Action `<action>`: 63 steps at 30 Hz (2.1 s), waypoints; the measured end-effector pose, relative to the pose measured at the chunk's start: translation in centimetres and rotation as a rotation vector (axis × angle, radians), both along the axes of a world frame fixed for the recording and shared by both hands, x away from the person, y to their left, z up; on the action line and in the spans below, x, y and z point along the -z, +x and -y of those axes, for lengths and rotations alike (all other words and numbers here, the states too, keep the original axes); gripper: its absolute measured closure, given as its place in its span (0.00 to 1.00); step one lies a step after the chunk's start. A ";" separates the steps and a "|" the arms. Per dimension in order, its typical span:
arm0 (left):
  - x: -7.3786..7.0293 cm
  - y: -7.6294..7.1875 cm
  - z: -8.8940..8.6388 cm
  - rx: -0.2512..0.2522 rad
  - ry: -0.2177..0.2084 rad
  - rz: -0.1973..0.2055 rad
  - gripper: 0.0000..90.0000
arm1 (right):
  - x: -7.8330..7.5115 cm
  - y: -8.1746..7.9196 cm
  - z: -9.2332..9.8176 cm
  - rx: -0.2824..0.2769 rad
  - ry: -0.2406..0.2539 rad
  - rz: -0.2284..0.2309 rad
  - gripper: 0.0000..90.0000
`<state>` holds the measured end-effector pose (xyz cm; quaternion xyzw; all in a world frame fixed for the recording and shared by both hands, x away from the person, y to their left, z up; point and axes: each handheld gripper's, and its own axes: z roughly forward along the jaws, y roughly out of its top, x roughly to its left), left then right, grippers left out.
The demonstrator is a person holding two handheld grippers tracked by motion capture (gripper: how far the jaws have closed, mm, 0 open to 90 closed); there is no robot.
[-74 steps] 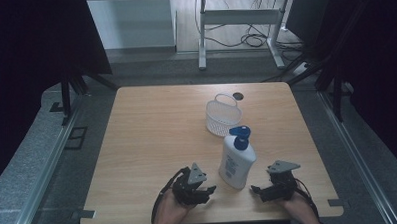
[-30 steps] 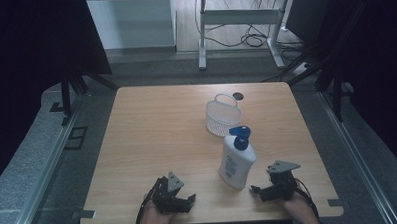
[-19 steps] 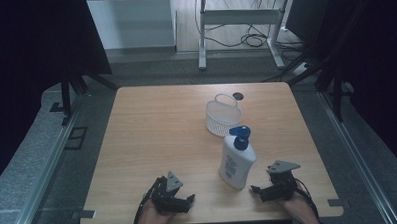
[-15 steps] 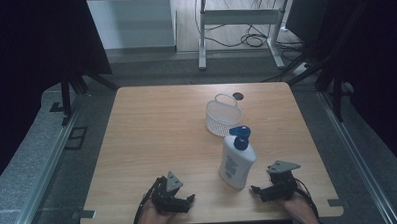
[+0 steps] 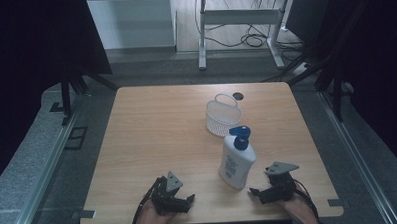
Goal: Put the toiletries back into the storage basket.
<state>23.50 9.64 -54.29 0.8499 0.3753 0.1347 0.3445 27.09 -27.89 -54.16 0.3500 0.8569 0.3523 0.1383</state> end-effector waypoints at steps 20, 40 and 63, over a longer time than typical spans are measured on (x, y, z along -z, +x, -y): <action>0.0 0.0 0.0 -0.001 -0.001 0.002 0.13 | -0.8 -0.7 -0.6 -0.045 -0.038 0.011 0.02; 0.0 0.0 0.0 -0.003 -0.002 0.000 0.13 | -4.0 -1.6 -1.8 -0.080 0.082 0.049 0.00; 0.0 0.0 0.0 -0.007 -0.004 0.002 0.13 | -7.7 -0.8 -3.4 -0.090 0.149 0.068 0.00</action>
